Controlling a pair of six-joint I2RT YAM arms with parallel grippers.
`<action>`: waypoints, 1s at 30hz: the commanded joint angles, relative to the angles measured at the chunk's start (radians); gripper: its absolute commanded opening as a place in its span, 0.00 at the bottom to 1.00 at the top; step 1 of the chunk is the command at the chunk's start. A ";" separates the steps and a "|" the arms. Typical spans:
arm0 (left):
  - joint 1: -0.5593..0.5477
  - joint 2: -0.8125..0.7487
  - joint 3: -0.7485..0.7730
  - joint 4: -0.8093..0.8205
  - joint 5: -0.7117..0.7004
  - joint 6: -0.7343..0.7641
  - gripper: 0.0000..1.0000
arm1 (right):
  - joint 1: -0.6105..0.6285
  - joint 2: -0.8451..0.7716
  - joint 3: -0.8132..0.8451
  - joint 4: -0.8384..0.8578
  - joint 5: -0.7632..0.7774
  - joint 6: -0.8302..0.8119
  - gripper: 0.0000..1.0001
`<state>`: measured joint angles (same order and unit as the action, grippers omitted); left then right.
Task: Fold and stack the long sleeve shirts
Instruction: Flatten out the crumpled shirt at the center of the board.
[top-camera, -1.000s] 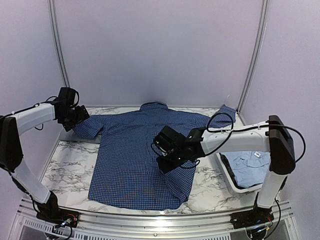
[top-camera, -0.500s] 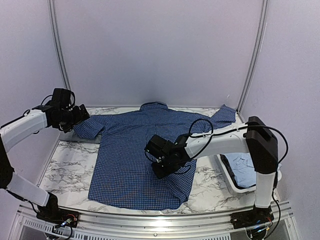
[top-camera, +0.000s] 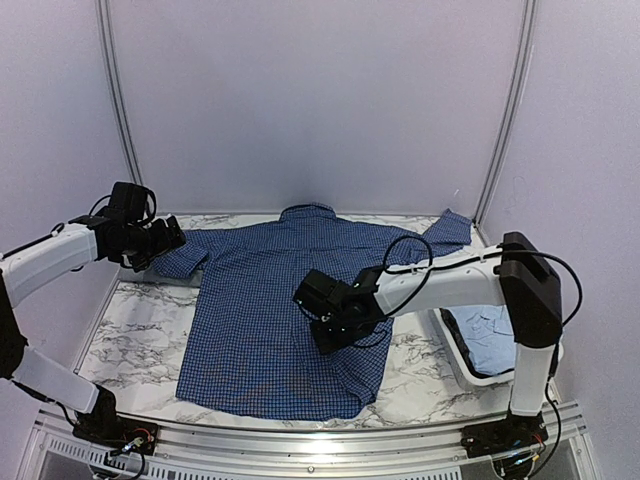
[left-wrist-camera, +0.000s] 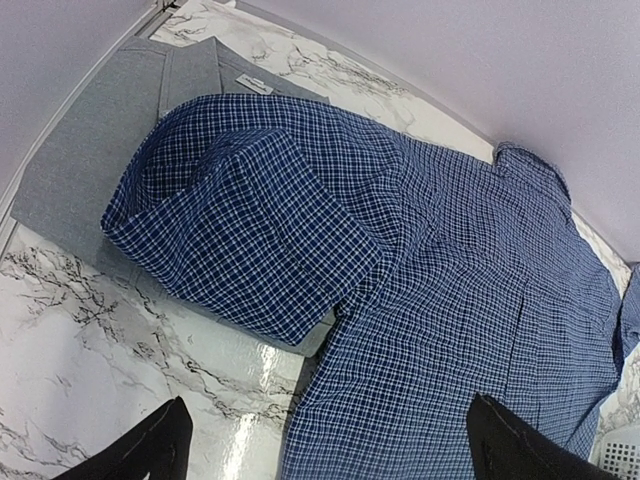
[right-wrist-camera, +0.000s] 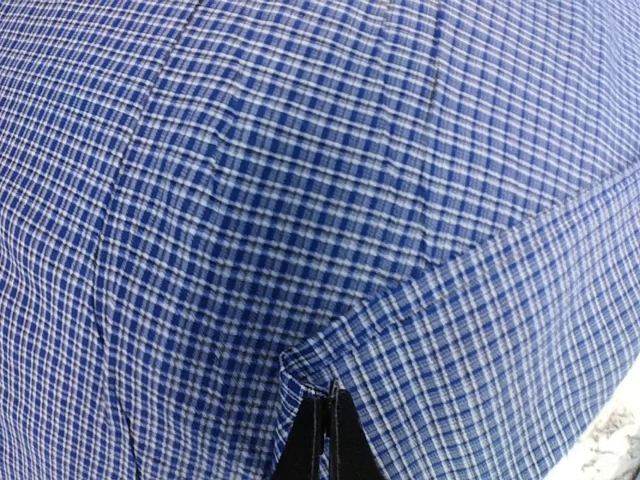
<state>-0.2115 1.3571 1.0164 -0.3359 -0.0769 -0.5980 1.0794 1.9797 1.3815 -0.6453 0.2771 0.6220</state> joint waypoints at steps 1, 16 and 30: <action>-0.006 -0.012 -0.007 0.031 0.019 0.014 0.99 | 0.011 -0.086 -0.030 -0.056 0.046 0.037 0.00; -0.009 0.005 -0.007 0.038 0.033 0.021 0.99 | 0.086 -0.450 -0.415 -0.368 0.025 0.316 0.00; -0.009 0.019 -0.022 0.040 0.055 0.015 0.99 | 0.111 -0.548 -0.432 -0.389 -0.009 0.386 0.21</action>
<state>-0.2165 1.3617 1.0157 -0.3180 -0.0425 -0.5861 1.1820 1.4239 0.8898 -1.1202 0.2806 1.0119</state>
